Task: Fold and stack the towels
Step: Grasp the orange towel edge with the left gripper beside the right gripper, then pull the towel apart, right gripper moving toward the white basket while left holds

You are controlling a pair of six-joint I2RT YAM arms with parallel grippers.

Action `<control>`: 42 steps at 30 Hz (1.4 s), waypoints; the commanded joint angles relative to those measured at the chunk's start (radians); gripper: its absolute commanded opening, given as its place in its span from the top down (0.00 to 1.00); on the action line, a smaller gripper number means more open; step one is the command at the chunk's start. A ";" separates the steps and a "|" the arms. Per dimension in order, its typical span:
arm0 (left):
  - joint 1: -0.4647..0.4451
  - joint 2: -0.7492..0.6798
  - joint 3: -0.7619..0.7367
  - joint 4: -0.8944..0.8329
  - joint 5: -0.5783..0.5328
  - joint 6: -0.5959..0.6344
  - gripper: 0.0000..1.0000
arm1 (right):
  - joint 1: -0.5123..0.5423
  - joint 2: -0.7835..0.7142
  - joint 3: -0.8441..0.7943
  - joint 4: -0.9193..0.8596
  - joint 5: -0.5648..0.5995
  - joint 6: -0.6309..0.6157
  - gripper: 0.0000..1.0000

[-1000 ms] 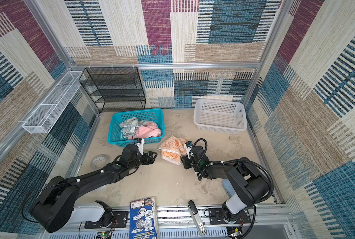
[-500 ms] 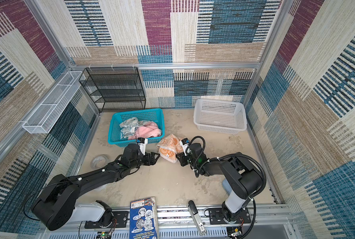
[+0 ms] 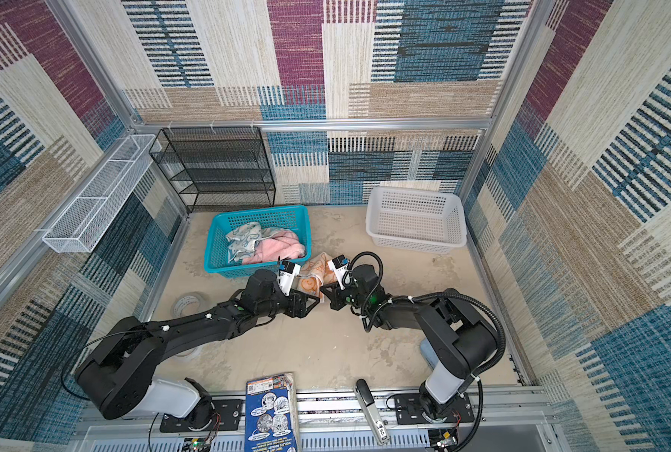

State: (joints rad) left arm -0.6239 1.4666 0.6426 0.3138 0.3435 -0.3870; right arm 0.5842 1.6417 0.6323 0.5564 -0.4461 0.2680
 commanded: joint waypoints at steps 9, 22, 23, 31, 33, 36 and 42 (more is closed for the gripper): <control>0.000 0.062 0.035 0.073 0.034 0.005 0.39 | 0.009 0.003 0.028 0.044 -0.043 0.016 1.00; 0.000 0.120 0.081 0.029 -0.027 0.008 0.84 | 0.012 -0.032 0.035 0.014 -0.028 0.009 1.00; 0.000 0.125 0.088 0.024 -0.037 0.007 0.91 | 0.011 -0.039 0.032 0.008 -0.012 0.009 1.00; 0.000 0.051 0.118 -0.062 -0.090 0.020 1.00 | 0.012 -0.107 0.049 -0.179 0.272 0.010 1.00; 0.000 0.007 0.125 -0.098 -0.103 0.042 1.00 | 0.011 -0.134 0.049 -0.219 0.332 0.006 1.00; 0.000 -0.044 0.141 -0.161 -0.128 0.072 1.00 | 0.011 -0.172 0.051 -0.263 0.401 -0.001 1.00; 0.000 -0.140 0.150 -0.268 -0.200 0.089 1.00 | 0.001 -0.238 0.095 -0.398 0.589 -0.014 1.00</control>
State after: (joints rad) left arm -0.6239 1.3659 0.7834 0.1314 0.2073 -0.3355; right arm 0.5907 1.4288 0.7040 0.2386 -0.0120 0.2630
